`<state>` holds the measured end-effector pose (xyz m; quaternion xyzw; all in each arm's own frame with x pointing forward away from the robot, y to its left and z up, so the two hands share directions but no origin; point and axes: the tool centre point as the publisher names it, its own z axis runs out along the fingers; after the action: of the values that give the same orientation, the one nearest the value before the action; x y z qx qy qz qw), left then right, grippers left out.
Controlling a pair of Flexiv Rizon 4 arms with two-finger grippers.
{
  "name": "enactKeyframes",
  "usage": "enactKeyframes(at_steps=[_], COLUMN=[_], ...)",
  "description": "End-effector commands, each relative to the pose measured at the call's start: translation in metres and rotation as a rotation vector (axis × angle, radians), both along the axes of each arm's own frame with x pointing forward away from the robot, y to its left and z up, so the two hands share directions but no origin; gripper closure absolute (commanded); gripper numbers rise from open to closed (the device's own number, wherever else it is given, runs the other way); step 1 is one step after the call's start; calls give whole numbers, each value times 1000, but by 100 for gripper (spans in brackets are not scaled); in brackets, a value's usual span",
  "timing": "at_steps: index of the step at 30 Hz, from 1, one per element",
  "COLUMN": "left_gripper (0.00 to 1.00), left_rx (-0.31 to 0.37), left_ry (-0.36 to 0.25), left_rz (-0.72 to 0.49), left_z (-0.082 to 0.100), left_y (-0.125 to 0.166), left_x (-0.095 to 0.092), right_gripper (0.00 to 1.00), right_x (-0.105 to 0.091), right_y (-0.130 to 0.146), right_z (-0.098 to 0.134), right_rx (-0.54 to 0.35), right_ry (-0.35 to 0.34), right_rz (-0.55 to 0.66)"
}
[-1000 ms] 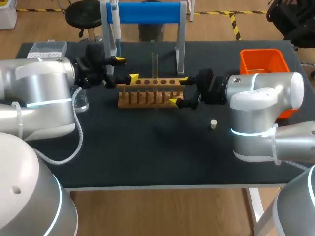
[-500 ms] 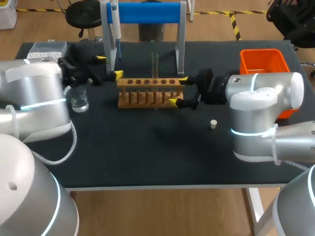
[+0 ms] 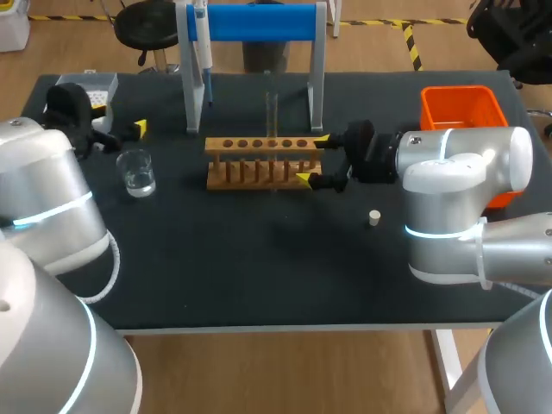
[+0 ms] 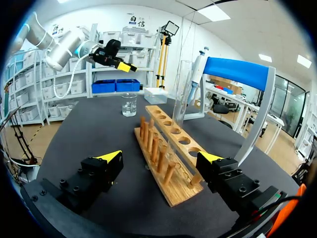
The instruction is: Invert the test tube, pick up the pipette, mount the tip to pipette, aspirate from beaker and dispense into the tube, eject the tip, return the pipette, and cap with the stopper.
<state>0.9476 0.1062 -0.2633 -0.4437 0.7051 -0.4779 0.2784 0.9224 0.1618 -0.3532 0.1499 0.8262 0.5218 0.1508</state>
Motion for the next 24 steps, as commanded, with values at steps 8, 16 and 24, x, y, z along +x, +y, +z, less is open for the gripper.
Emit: enactKeyframes(at_steps=[8, 16, 24], left_gripper=[0, 0, 0], left_rx=[49, 71, 68], left_ry=[-57, 14, 55], left_rz=[269, 261, 247], left_z=[-9, -15, -23], left_y=[31, 51, 63], left_x=[-1, 17, 36], right_gripper=[0, 0, 0], right_x=[-1, -1, -1], right_y=[0, 0, 0], right_z=[-1, -1, -1], right_rx=[2, 2, 2], right_ry=[-3, -3, -3], right_rz=[-3, -3, -3])
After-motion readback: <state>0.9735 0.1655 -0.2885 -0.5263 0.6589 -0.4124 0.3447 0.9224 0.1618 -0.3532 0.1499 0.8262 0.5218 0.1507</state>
